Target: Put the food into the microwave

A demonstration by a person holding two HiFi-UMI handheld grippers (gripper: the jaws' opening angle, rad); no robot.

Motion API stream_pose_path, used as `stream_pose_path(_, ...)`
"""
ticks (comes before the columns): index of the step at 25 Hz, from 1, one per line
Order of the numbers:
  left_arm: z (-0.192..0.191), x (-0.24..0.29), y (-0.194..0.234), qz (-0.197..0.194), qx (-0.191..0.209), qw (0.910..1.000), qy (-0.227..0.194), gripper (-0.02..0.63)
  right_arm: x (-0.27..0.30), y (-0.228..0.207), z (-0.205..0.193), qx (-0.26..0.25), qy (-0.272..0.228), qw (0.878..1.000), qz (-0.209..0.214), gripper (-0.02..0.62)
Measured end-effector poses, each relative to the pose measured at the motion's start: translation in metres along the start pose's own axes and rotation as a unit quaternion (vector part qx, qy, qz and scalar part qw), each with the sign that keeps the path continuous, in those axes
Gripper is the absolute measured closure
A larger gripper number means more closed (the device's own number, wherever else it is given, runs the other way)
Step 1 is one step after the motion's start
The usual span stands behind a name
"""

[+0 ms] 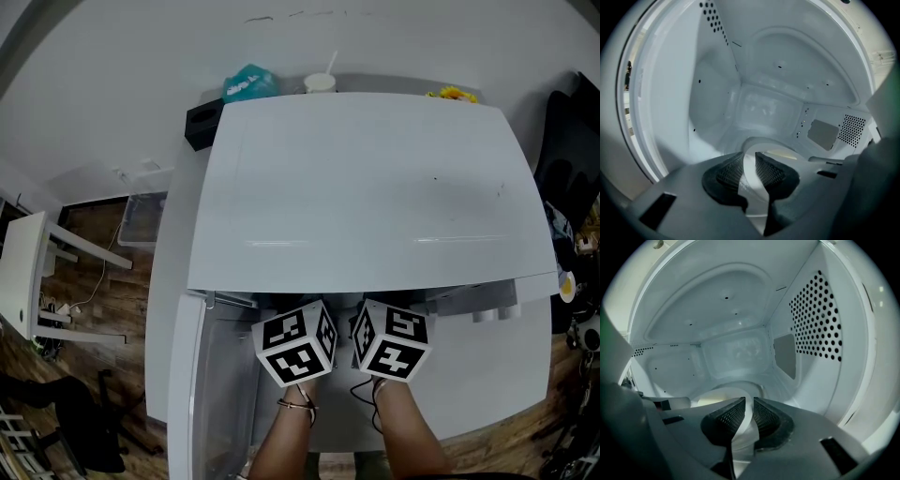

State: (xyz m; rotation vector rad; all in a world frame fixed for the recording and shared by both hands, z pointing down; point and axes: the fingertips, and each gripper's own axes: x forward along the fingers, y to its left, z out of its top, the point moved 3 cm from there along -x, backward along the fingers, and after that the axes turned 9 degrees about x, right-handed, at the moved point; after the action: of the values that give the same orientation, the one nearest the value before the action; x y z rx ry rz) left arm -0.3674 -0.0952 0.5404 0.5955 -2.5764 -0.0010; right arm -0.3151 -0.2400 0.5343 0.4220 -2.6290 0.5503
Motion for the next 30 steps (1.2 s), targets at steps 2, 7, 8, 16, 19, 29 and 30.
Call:
stream_pose_path(2,-0.001,-0.003,0.001,0.0,-0.002,1.0,0.0,0.523,-0.001,-0.001,0.0,0.003,-0.004,1.0,0.0,0.529)
stream_pose_path(7,-0.001,-0.017,-0.001,-0.001,-0.011,0.9999,-0.004,0.523,-0.01,0.0,-0.002,-0.022,-0.015,1.0,0.003,0.531)
stream_pose_path(8,-0.001,-0.021,-0.002,-0.003,-0.013,0.9999,-0.006,0.523,-0.014,0.001,-0.003,-0.023,-0.016,1.0,0.007,0.531)
stream_pose_path(16,-0.004,-0.055,-0.025,-0.028,-0.029,0.9991,-0.01,0.525,-0.045,0.01,-0.006,-0.034,-0.018,0.999,0.032,0.568)
stream_pose_path(19,-0.004,-0.069,-0.032,-0.036,-0.026,0.999,-0.009,0.549,-0.059,0.013,-0.003,-0.038,-0.015,0.998,0.041,0.578)
stream_pose_path(29,0.004,-0.122,-0.053,-0.066,0.014,0.9976,0.016,0.592,-0.114,0.01,0.0,-0.044,0.019,0.997,0.06,0.578)
stream_pose_path(30,0.004,-0.129,-0.055,-0.07,0.021,0.9971,0.019,0.595,-0.12,0.008,0.002,-0.045,0.02,0.997,0.063,0.578)
